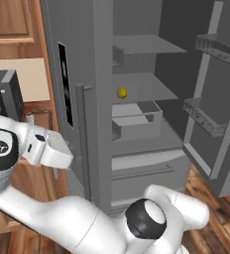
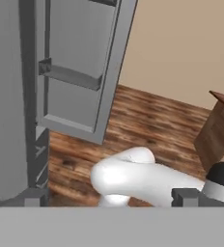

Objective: Retrieve a lemon from the fridge and place it on the cutting board with the fish.

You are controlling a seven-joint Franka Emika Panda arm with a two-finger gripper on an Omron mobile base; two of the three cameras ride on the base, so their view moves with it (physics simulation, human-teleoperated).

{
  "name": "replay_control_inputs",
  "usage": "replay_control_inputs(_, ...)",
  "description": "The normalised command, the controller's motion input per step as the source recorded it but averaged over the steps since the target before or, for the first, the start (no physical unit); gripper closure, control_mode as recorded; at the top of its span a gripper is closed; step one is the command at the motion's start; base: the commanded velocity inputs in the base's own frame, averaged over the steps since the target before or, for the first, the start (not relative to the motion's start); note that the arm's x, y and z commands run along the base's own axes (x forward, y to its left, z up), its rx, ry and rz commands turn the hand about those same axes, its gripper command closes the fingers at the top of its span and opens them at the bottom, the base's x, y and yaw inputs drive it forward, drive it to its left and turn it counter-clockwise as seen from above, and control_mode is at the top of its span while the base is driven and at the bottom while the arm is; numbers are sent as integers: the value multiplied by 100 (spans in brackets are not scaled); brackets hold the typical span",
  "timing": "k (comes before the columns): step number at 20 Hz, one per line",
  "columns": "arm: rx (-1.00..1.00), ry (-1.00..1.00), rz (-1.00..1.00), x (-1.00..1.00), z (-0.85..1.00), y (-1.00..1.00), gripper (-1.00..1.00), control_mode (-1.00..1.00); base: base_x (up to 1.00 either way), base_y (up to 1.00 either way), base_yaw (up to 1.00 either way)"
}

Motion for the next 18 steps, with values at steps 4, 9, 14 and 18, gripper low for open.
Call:
replay_control_inputs(4,0,1,0,-50,6,-58,-100,-100,0,0,0)
replay_control_inputs(9,2,1,-2,-66,0,-61,-100,-100,0,0,0)
replay_control_inputs(14,20,-3,0,-46,0,-54,-100,-100,0,0,0)
replay_control_inputs(18,34,-7,4,-36,0,-55,-100,-100,0,0,0)
